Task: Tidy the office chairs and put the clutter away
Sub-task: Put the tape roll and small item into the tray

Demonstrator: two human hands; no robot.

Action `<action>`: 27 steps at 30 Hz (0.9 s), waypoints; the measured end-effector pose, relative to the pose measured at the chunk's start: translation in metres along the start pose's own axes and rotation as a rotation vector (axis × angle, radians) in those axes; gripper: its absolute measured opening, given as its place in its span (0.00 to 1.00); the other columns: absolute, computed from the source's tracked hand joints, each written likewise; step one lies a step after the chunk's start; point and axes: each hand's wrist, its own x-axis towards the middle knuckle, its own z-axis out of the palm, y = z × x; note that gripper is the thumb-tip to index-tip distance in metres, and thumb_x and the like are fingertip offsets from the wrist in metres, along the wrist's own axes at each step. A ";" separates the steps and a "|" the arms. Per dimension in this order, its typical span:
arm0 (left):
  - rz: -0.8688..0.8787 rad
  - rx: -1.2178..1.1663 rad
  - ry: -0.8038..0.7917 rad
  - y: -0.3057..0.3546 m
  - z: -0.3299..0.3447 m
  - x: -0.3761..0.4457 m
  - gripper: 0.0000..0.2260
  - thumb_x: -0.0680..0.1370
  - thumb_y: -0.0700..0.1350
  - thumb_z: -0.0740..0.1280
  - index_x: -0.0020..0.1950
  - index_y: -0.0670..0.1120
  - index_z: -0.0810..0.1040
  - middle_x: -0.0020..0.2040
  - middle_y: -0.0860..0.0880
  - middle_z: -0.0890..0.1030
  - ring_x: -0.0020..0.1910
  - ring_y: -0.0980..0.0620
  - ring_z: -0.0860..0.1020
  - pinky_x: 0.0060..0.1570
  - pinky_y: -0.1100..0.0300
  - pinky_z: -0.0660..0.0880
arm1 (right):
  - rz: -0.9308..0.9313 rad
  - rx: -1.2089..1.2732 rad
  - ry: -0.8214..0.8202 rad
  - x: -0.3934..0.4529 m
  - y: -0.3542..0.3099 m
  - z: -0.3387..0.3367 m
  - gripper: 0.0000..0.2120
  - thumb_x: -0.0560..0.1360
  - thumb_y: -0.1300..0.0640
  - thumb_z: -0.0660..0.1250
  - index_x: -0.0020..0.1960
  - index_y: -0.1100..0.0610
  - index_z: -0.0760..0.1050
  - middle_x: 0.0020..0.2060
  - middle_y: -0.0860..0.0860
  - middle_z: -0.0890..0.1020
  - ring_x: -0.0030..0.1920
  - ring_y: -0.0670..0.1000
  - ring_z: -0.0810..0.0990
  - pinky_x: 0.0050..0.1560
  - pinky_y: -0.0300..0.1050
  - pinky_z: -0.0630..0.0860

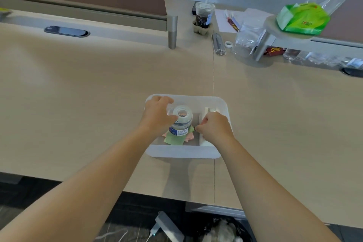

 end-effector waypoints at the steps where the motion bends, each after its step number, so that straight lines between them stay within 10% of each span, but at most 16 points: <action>1: 0.003 0.004 0.002 -0.002 -0.002 -0.002 0.21 0.74 0.42 0.66 0.67 0.45 0.68 0.71 0.47 0.64 0.70 0.48 0.62 0.62 0.60 0.63 | 0.004 -0.002 0.039 -0.003 -0.001 0.000 0.13 0.72 0.59 0.62 0.30 0.58 0.65 0.31 0.53 0.72 0.39 0.57 0.72 0.35 0.42 0.66; 12: 0.046 -0.168 0.029 0.001 -0.043 -0.040 0.12 0.76 0.43 0.64 0.58 0.44 0.75 0.54 0.50 0.77 0.54 0.49 0.74 0.51 0.61 0.67 | -0.191 0.201 0.338 -0.050 -0.034 -0.019 0.09 0.71 0.62 0.61 0.32 0.55 0.68 0.37 0.54 0.77 0.41 0.56 0.76 0.33 0.42 0.66; 20: 0.062 -0.142 0.270 -0.001 -0.115 -0.102 0.09 0.76 0.43 0.64 0.54 0.42 0.78 0.44 0.50 0.76 0.44 0.51 0.72 0.38 0.64 0.67 | -0.481 0.203 0.208 -0.100 -0.099 -0.023 0.08 0.72 0.62 0.63 0.34 0.58 0.71 0.28 0.49 0.73 0.39 0.56 0.76 0.42 0.47 0.72; 27: -0.103 -0.107 0.527 -0.024 -0.165 -0.210 0.11 0.77 0.44 0.63 0.56 0.41 0.77 0.45 0.50 0.76 0.45 0.51 0.73 0.48 0.60 0.68 | -0.788 0.164 -0.010 -0.164 -0.147 -0.003 0.05 0.74 0.59 0.63 0.40 0.59 0.72 0.34 0.54 0.76 0.39 0.54 0.75 0.42 0.43 0.70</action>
